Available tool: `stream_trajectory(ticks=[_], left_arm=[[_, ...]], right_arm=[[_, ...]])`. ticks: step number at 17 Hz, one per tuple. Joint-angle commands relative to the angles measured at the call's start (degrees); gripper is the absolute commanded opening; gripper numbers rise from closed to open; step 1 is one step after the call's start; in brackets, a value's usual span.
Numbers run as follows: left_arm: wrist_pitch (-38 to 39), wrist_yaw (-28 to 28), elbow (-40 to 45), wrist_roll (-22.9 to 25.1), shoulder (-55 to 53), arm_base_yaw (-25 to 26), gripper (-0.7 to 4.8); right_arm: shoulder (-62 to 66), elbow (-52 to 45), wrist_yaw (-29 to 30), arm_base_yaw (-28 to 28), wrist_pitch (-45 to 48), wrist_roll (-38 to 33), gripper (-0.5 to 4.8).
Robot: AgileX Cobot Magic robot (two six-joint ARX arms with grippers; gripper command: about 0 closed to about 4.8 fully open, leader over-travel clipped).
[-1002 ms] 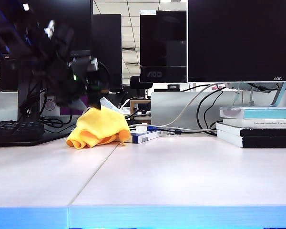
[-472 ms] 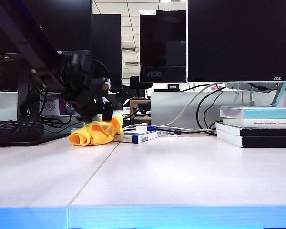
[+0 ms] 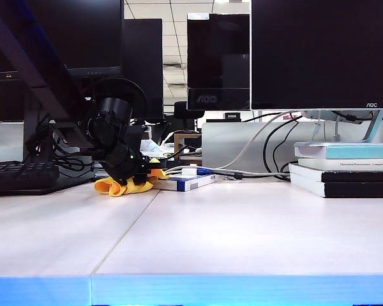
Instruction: Wipe the table from front to back using the rag.
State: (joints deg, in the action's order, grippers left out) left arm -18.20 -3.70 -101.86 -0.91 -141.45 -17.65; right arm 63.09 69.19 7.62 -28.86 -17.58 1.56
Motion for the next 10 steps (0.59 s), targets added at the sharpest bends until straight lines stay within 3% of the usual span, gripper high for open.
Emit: stream_trajectory(ticks=[1,7,10], left_arm=[[4.76,-0.35,-0.2,1.14,-0.24,0.04,-0.07],[22.53,1.38,-0.2,4.37,4.17,0.02,-0.07],[26.12,1.62,-0.2,5.05,5.75,-0.04,-0.07]], right_arm=[[-0.17,0.33,0.17,-0.02,0.72,-0.04,-0.01],[-0.2,0.35,0.2,-0.02,0.98,-0.04,-0.01],[-0.2,0.35,0.2,-0.02,1.11,-0.04,-0.01]])
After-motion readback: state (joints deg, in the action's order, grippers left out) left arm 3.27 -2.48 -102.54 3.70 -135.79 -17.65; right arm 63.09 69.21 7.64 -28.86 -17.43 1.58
